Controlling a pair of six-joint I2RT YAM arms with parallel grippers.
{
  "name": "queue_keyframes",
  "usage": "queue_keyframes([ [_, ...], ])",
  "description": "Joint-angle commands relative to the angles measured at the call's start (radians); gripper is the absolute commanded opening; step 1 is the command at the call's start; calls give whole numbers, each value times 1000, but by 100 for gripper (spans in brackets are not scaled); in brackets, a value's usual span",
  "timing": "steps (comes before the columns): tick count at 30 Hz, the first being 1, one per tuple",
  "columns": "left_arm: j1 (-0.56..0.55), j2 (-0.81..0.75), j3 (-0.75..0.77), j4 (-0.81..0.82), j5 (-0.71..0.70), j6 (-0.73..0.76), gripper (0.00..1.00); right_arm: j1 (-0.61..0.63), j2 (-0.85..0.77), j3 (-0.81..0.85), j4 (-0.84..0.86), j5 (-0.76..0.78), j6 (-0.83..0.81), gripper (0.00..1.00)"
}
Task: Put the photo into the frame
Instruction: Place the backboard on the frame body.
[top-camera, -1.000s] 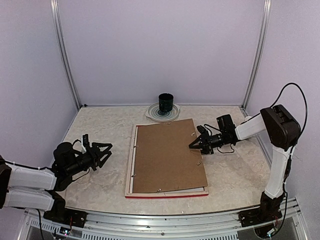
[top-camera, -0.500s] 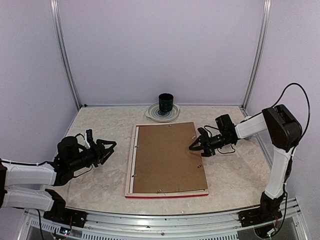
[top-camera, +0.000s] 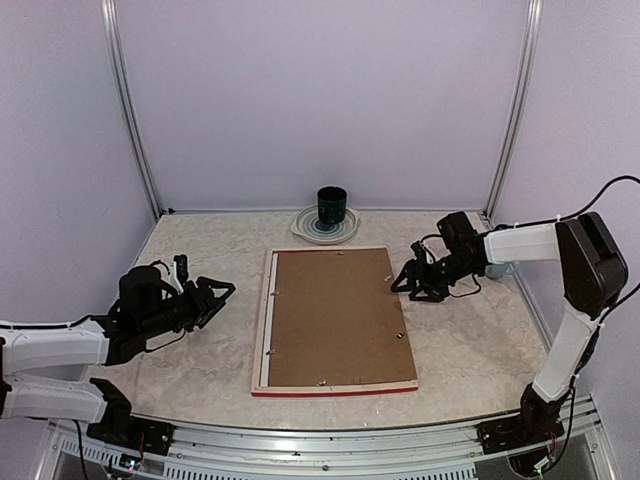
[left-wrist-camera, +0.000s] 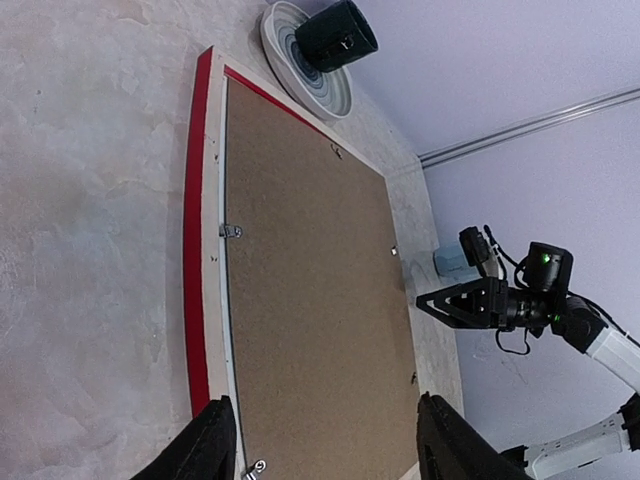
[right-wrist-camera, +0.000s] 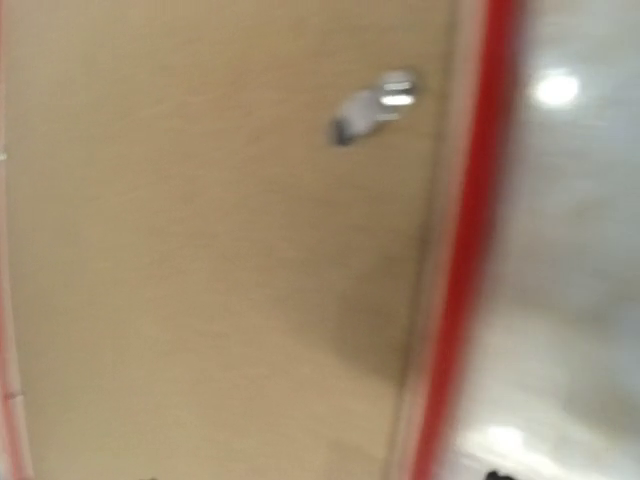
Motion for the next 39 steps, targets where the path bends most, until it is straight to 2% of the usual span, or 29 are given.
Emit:
queue_keyframes([
  [1,-34,-1,62,-128,-49,99,61,77,-96,47,-146,284,-54,69],
  [4,-70,22,131,-234,-96,177,64,174,-128,83,-218,432,-80,71],
  [7,-110,63,199,-301,-117,244,68,226,-131,100,-251,517,-80,73],
  [21,-347,421,509,-572,-215,416,69,227,-123,-25,-116,506,-29,73],
  [39,-437,626,686,-793,-266,445,69,226,-131,-56,-78,497,-50,74],
])
